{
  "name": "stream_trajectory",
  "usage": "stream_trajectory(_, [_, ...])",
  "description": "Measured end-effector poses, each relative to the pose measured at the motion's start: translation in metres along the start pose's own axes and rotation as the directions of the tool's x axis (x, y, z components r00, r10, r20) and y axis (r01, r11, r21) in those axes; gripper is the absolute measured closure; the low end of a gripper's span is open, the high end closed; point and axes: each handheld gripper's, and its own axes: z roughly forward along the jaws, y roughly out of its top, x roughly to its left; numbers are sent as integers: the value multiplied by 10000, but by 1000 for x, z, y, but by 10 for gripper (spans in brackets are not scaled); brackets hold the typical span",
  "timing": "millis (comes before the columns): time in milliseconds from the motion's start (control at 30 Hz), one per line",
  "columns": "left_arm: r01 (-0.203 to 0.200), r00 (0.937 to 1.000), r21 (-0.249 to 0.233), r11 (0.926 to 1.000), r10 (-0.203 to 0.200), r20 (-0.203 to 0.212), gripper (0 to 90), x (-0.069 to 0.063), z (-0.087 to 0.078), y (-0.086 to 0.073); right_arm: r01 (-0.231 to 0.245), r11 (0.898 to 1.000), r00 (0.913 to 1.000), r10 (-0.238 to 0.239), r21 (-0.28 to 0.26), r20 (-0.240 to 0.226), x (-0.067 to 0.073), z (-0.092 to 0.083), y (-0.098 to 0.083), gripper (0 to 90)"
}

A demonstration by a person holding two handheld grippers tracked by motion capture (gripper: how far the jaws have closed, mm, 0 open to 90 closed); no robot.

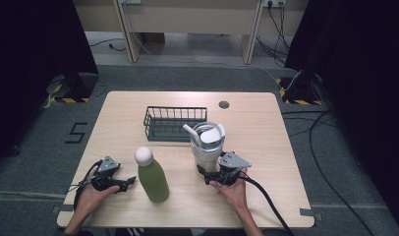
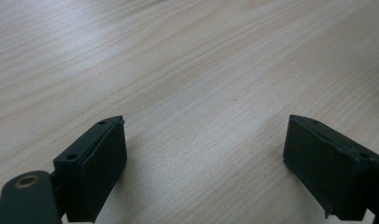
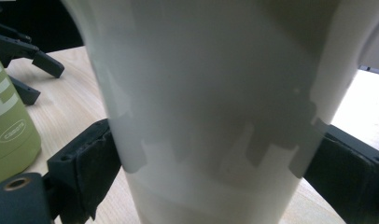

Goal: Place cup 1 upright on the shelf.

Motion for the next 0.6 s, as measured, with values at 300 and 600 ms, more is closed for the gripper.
stream_trajectory(300, [4,10000,-4,10000,-4,3,127,0,0,0,-93,9995,10000,93,-295,-28,0,11,-3,94])
stream_trajectory(600, [-1,10000,-2,10000,1,4,126,0,0,0,-77,9989,10000,79,-453,43,0,15,-4,101])
